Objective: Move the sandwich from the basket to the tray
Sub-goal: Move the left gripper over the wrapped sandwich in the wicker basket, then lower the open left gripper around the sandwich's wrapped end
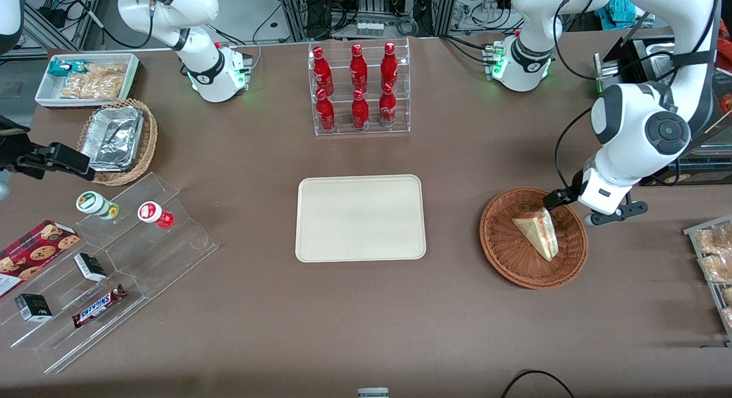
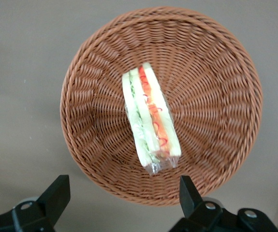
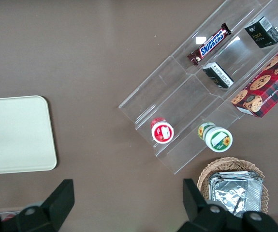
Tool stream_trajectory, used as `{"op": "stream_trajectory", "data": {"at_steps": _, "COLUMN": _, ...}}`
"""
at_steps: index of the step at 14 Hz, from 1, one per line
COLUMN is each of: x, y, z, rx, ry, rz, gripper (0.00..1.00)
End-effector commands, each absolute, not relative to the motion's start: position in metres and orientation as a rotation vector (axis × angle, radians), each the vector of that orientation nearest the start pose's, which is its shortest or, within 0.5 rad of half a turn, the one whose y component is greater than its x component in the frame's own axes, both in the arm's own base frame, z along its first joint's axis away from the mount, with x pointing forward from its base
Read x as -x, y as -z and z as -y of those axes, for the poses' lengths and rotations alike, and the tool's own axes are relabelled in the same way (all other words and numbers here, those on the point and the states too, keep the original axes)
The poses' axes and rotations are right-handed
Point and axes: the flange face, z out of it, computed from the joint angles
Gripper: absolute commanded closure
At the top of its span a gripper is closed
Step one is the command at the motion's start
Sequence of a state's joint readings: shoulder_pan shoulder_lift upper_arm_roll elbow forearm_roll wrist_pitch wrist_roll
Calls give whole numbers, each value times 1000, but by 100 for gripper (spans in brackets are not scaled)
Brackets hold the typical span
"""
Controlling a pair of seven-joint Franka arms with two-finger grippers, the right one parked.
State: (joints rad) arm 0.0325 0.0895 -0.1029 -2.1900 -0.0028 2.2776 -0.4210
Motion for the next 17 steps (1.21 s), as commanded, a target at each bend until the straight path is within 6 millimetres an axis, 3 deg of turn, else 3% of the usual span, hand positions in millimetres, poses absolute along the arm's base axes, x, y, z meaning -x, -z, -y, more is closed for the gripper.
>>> {"op": "stream_trajectory", "data": {"at_steps": 1, "x": -545, "y": -336, "z": 46, "rx": 3051, "ry": 33, "rz": 831, "gripper": 0}}
{"op": "stream_trajectory", "data": {"at_steps": 4, "x": -550, "y": -320, "z": 49, "rx": 2986, "ry": 28, "rz": 1059, "gripper": 0}}
{"op": "stream_trajectory", "data": {"at_steps": 9, "x": -554, "y": -300, "z": 54, "rx": 2945, "ry": 32, "rz": 1193, "gripper": 0}}
{"op": "stream_trajectory", "data": {"at_steps": 11, "x": -557, "y": -289, "z": 67, "rx": 2946, "ry": 39, "rz": 1209, "gripper": 0}}
{"op": "stream_trajectory", "data": {"at_steps": 15, "x": -560, "y": -269, "z": 71, "rx": 2958, "ry": 26, "rz": 1180, "gripper": 0}}
{"op": "stream_trajectory", "data": {"at_steps": 17, "x": -560, "y": -260, "z": 71, "rx": 2955, "ry": 6, "rz": 1174, "gripper": 17}}
